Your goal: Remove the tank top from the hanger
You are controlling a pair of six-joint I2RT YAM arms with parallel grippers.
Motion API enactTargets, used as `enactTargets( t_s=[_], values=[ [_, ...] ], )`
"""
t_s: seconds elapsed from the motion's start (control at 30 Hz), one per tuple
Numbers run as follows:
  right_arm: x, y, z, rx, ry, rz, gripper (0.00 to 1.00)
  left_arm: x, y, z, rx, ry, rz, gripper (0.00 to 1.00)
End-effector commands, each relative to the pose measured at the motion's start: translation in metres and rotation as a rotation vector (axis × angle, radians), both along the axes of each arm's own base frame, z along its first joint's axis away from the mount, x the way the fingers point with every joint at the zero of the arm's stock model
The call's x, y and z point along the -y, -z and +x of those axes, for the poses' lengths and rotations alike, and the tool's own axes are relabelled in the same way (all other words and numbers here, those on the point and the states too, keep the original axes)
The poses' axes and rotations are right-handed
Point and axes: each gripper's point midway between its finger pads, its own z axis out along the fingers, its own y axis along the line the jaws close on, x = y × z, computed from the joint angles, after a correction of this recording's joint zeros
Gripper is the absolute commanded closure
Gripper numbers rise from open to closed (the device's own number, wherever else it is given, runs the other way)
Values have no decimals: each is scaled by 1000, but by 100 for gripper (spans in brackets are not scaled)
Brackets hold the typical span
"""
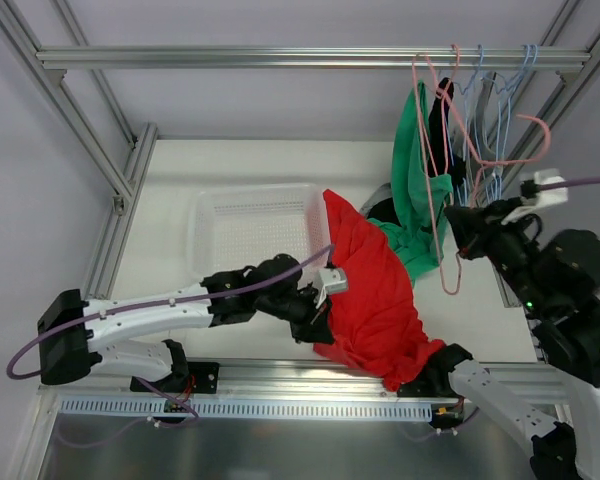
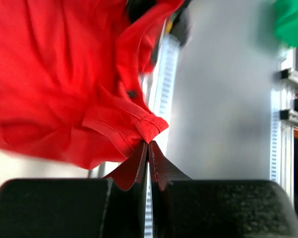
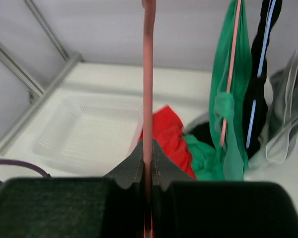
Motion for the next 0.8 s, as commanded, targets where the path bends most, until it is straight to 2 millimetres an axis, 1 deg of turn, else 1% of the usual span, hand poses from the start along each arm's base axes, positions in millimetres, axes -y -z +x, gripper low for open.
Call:
enactTargets(
  t_s=[0.0, 0.07, 0.1, 0.13, 0.17, 0.2, 0.23, 0.27, 0.3, 0.37, 0.4, 0.43, 0.5, 0.53, 0.57, 0.6, 0.63, 0.67, 0.7, 0.73, 0.77],
  values=[
    [11, 42, 11, -118, 95, -21, 100, 6, 20, -5, -58, -54, -5, 100],
    [5, 67, 9, -180, 70, -38, 100, 6, 29, 3, -57, -124, 11, 100],
    [2, 83, 7, -215, 52, -43, 100, 4, 34, 6, -55, -152, 23, 100],
    [1, 94, 5, -243, 46, -56, 100, 3, 37, 14, -45, -207, 30, 100],
    [0, 100, 4, -265, 36, -65, 100, 1, 39, 19, -39, -238, 38, 100],
    [-4, 110, 5, -298, 21, -85, 100, -2, 42, 24, -40, -277, 44, 96],
    [-5, 117, 6, -323, 16, -105, 100, -4, 45, 33, -22, -332, 53, 88],
    [-6, 120, 9, -337, 20, -124, 99, -5, 46, 35, -19, -346, 56, 80],
    [-8, 124, 20, -359, 31, -168, 100, -5, 47, 37, -19, -354, 61, 63],
    [-6, 121, 36, -369, 69, -218, 100, -4, 44, 38, -19, -361, 60, 38],
    [-6, 118, 45, -369, 87, -243, 100, -3, 42, 37, -16, -352, 55, 29],
    [-10, 106, 59, -364, 96, -267, 100, -2, 39, 36, -17, -348, 50, 2],
    [-15, 93, 75, -351, 102, -290, 100, -3, 30, 36, 3, -355, 30, 1],
    [-23, 80, 90, -340, 99, -308, 100, -4, 29, 35, 9, -356, 27, 1],
    [-26, 74, 98, -335, 100, -315, 100, -7, 29, 35, 12, -362, 29, 1],
    [-29, 68, 106, -330, 103, -324, 100, -10, 24, 37, 19, -375, 16, 1],
    [-32, 62, 114, -323, 105, -331, 100, -13, 25, 36, 19, -376, 19, 1],
    [-39, 52, 129, -312, 108, -340, 100, -16, 28, 35, 20, -376, 24, 1],
    [-42, 50, 138, -312, 113, -350, 100, -19, 23, 35, 28, -381, 10, 1],
    [-44, 45, 145, -306, 118, -354, 100, -25, 29, 33, 27, -382, 36, 1],
    [-51, 40, 160, -299, 120, -365, 100, -28, 32, 33, 28, -384, 45, 1]
  ],
)
